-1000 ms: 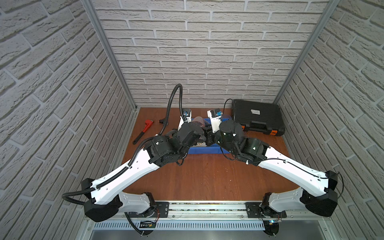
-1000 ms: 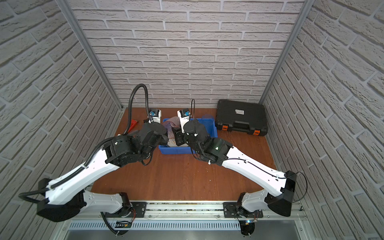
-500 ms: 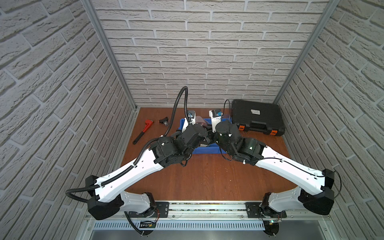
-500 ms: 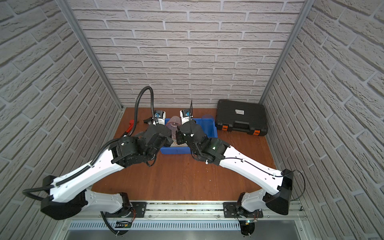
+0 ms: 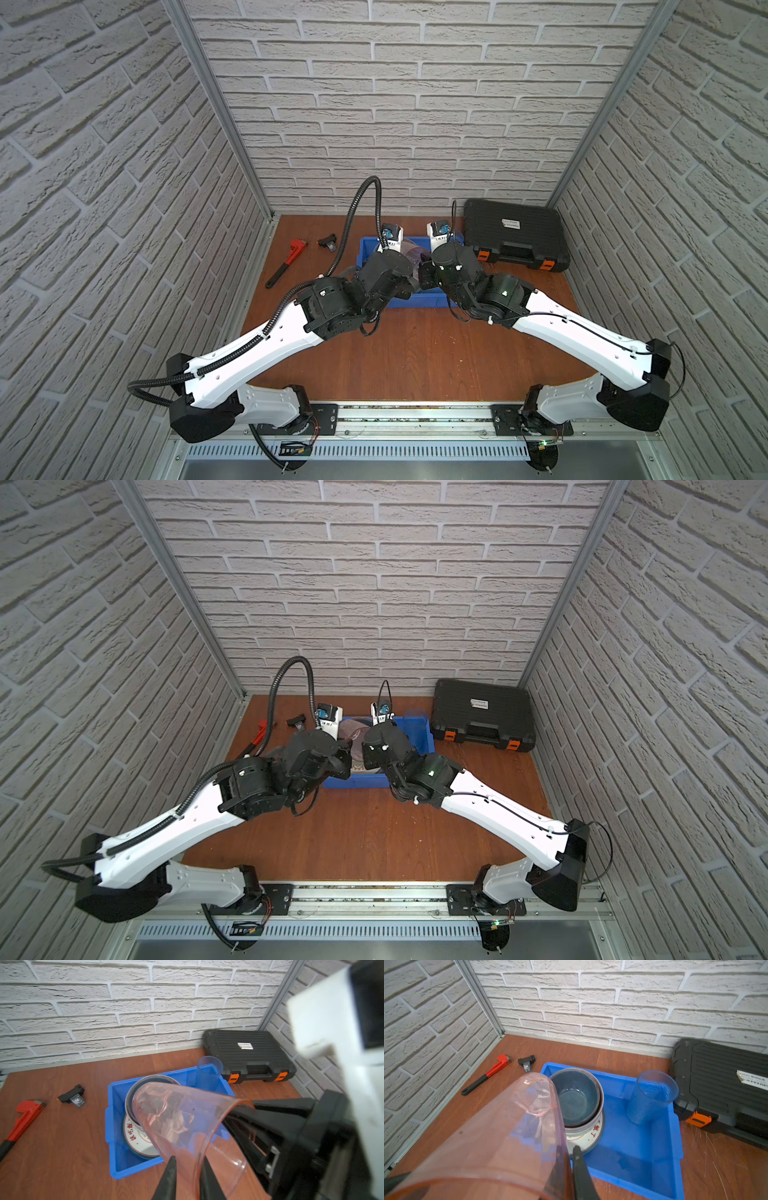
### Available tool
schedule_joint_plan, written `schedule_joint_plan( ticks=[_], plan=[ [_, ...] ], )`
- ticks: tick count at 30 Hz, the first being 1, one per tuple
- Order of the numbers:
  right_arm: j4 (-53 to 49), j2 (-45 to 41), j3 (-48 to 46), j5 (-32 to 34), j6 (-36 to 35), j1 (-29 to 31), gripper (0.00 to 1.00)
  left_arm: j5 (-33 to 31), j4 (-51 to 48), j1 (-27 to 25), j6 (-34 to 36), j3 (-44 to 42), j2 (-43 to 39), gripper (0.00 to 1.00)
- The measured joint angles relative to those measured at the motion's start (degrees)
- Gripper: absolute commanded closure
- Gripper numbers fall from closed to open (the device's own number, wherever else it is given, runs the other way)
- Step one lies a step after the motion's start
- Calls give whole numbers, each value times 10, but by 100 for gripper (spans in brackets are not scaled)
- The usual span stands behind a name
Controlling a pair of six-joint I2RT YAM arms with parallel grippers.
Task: Place the mixed dishes into the plastic bin
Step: 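Close the right gripper on the pink cup held by the left gripper, then carry the pink cup over the bin with the right gripper while the left releases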
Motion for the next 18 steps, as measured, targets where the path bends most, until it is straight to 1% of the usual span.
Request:
schedule_joint_plan(
  ticks=[9,14,18],
  plan=[
    [-27,-23,0,-17,3,5,94,68,14,-1,-16,-18,-38,64],
    [-44,-42,0,-24,3,6,94,89,9,1,-27,-42,-75,56],
    [-74,-53,2,-26,2,-5,94,105,5,15,-30,-62,-107,50]
  ],
)
